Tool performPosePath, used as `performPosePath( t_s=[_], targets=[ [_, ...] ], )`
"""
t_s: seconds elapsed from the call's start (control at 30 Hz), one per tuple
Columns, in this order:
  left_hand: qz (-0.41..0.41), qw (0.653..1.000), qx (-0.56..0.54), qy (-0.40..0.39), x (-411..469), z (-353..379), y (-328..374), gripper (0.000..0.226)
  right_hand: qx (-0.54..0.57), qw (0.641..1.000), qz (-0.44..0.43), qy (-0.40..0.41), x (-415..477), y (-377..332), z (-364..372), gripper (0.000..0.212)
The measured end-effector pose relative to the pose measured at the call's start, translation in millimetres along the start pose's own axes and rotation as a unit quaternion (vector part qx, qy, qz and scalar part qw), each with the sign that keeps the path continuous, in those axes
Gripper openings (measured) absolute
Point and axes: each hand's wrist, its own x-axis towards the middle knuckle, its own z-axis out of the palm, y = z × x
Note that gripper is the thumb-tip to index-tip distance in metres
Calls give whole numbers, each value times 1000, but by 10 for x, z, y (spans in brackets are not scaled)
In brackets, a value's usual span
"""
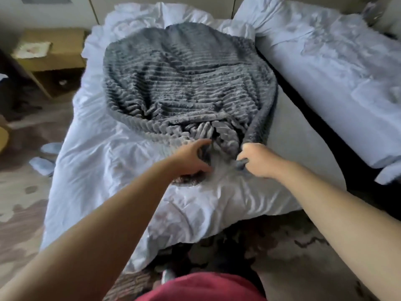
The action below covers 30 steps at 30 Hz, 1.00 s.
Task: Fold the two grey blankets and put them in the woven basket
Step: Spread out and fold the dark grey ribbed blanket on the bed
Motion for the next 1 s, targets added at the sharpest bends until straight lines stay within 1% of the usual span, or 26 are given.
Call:
performPosePath(
  t_s=[0.03,0.07,0.1,0.13,0.17,0.2,0.23,0.27,0.3,0.33,0.37,0.4,0.43,0.47,0.5,0.53,0.57,0.6,0.67,0.73,0.8,0.83,0.87,0.9,0.97,1.0],
  targets=[
    [27,999,21,-26,-17,93,163,78,31,999,-39,18,-36,-145,-17,33],
    [48,997,42,-34,-18,173,283,69,61,995,-67,41,-64,-255,-27,34],
    [60,996,56,-19,-10,234,374,50,91,989,-87,75,-82,-318,-43,32],
    [57,997,53,16,-12,262,443,28,118,981,-88,128,-92,-347,-61,31],
    [42,997,31,49,-2,263,485,16,150,969,-70,185,-87,-340,-63,28],
    [24,997,-1,71,17,257,493,18,173,956,-28,236,-87,-324,-56,24],
    [7,996,-29,80,34,248,487,23,187,943,35,273,-87,-297,-26,22],
    [-5,995,-48,85,52,242,473,27,197,928,112,297,-76,-253,19,25],
    [-14,994,-59,91,61,238,458,30,217,908,194,301,-68,-203,78,30],
    [-25,992,-68,101,72,251,443,32,255,880,278,290,-63,-170,137,33],
    [-39,990,-75,110,79,273,431,33,319,834,357,274,-53,-139,182,33],
    [-55,988,-84,117,89,305,415,33,409,771,414,257,-30,-96,216,29],
    [-72,985,-102,123,114,339,394,32,534,689,434,227,2,-73,227,23],
    [-87,980,-123,129,145,366,369,32,666,591,422,173,40,-59,228,22],
    [-99,977,-138,132,176,380,350,32,758,506,394,121,76,-58,210,30],
    [-106,976,-138,131,213,389,338,32,803,468,361,77,128,-29,184,43],
    [-108,977,-129,128,245,395,331,31,811,479,333,45,200,10,139,57],
    [-107,980,-117,123,283,403,328,30,792,520,320,24,283,35,76,66],
    [-98,984,-101,111,335,420,355,32,726,614,309,-7,413,40,-51,70],
    [-72,988,-93,99,387,443,400,39,667,678,306,-39,490,-33,-139,57],
    [-48,992,-80,80,423,430,437,36,614,722,317,-20,552,-90,-112,33],
    [-40,994,-79,68,431,402,452,28,596,733,327,16,578,-100,-73,19],
    [-31,994,-90,57,433,362,451,14,589,731,339,63,579,-93,-43,9],
    [-24,993,-106,50,414,306,446,14,595,715,348,113,567,-64,-25,9],
    [-36,985,-160,48,362,197,404,53,629,661,351,210,519,37,-34,20],
    [-55,975,-207,54,324,134,386,69,635,637,349,261,476,107,-72,23]
  ],
)
